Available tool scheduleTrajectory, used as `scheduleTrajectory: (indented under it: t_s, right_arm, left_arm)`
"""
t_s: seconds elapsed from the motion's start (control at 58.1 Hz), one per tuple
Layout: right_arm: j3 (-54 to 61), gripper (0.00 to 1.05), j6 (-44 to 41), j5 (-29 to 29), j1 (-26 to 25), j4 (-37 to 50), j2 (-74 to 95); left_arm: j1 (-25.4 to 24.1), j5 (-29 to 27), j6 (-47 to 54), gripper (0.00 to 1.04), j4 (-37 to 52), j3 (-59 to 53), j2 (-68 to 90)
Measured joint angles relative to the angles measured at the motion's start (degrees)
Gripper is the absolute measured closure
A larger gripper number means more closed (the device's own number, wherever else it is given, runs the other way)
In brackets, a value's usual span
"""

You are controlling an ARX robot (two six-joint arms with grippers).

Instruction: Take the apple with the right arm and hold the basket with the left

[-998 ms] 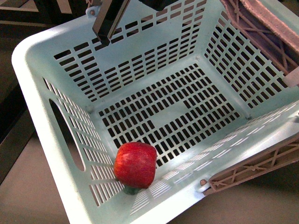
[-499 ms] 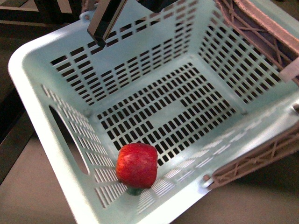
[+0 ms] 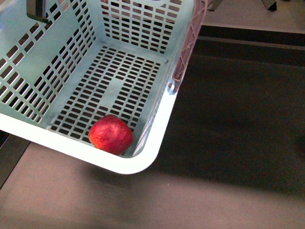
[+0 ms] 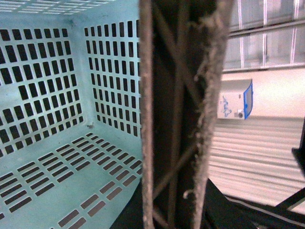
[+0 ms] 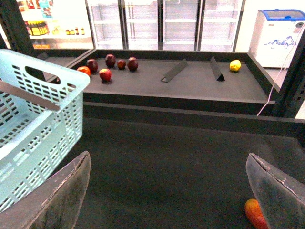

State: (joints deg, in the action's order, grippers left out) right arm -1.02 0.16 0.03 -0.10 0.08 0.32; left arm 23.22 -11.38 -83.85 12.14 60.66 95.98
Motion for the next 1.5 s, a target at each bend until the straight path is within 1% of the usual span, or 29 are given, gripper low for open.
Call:
scheduleTrajectory:
  t_s: [0.241,0.396,0.568,0.86,0.894,0.946,1.032,1.084,1.118,1.187,1.325,1.359,1.428,1.497]
  right_arm:
    - [0.0,0.09,0.0,0.0,0.0,0.0,0.0]
    - [0.0,0.09,0.0,0.0,0.0,0.0,0.0]
    - [0.0,0.09,0.0,0.0,0.0,0.0,0.0]
    - [0.0,0.09,0.0,0.0,0.0,0.0,0.0]
    - [0.0,0.09,0.0,0.0,0.0,0.0,0.0]
    - [0.0,0.09,0.0,0.0,0.0,0.0,0.0]
    - [0.0,0.09,0.0,0.0,0.0,0.0,0.0]
    - [0.0,0.09,0.0,0.0,0.0,0.0,0.0]
    - [0.0,0.09,0.0,0.0,0.0,0.0,0.0]
    - [0.0,0.09,0.0,0.0,0.0,0.0,0.0]
    - [0.0,0.09,0.0,0.0,0.0,0.0,0.0]
    - [0.0,0.09,0.0,0.0,0.0,0.0,0.0]
    - [0.0,0.09,0.0,0.0,0.0,0.0,0.0]
    - [0.0,0.09,0.0,0.0,0.0,0.0,0.0]
  left_arm:
    - [-5.6,4.1,-2.8,0.98,1.7,-1.2,6.1]
    - [-7.8,5.4,-3.1,0.98,1.7,-2.6,8.4]
    - [-8.3,6.3,-3.3,0.98,1.6,-5.2,8.5]
    - [-8.3,6.7,-7.1,0.98,1.0,-11.7,5.3]
    - [-8.4,6.8,-7.2,0.92,0.9,-11.8,5.1]
    - [-8.4,7.0,-7.1,0.78,0.9,-12.0,4.8]
    - [-8.4,7.0,-6.9,0.58,0.3,-12.0,3.3]
    - [-8.3,7.0,-6.8,0.51,-0.6,-11.8,2.5]
    - [-8.3,7.0,-6.7,0.44,-2.3,-11.6,1.6]
    - [-7.9,6.2,-7.0,0.34,-5.2,-11.5,-0.3]
    - [-5.7,2.3,-8.6,0.09,-8.8,-11.5,-7.1]
    - [-5.1,1.1,-8.6,0.05,-10.0,-11.7,-8.9]
    - [-3.7,-1.2,-8.6,0.07,-11.8,-12.2,-12.9]
    - [-2.6,-3.2,-8.6,0.07,-13.3,-12.8,-16.3]
